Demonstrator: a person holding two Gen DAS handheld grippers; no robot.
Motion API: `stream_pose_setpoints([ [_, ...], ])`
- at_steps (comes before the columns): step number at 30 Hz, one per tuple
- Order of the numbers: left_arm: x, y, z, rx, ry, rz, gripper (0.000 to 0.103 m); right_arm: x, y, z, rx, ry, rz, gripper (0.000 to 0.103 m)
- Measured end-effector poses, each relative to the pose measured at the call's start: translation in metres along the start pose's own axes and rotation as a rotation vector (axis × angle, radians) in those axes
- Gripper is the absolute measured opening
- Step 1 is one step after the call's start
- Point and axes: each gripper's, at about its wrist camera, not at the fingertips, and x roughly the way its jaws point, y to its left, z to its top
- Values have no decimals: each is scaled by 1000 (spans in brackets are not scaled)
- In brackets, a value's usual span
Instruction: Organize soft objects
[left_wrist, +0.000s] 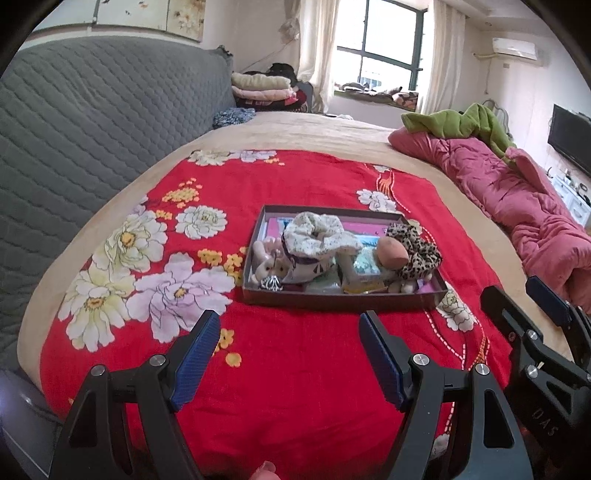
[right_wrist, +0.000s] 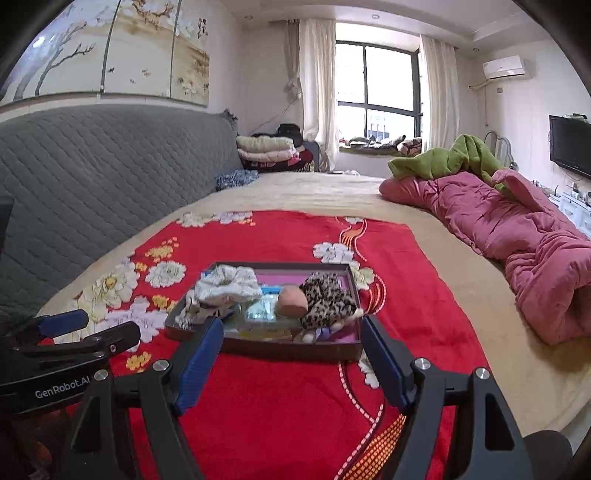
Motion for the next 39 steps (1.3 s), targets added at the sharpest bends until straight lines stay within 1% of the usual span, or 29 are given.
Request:
stream_pose_setpoints([
  [3,0,-1,-6,-3,15,-3,78,-1,3,-4,-10,8,1,76],
  [10,-2,-3,-16,3,22,2,78,1,9,-9,-32,22,5,76],
  [22,14,-2,-25,-7,61,11,78,14,7,-19,-25,48,3,76],
  [31,23,-3,-31,-6,73,28,78,37,1,-38,-13,106,-12,76],
  [39,35,-7,-37,1,81,15,78,52,-5,-49,13,161,-28,76],
])
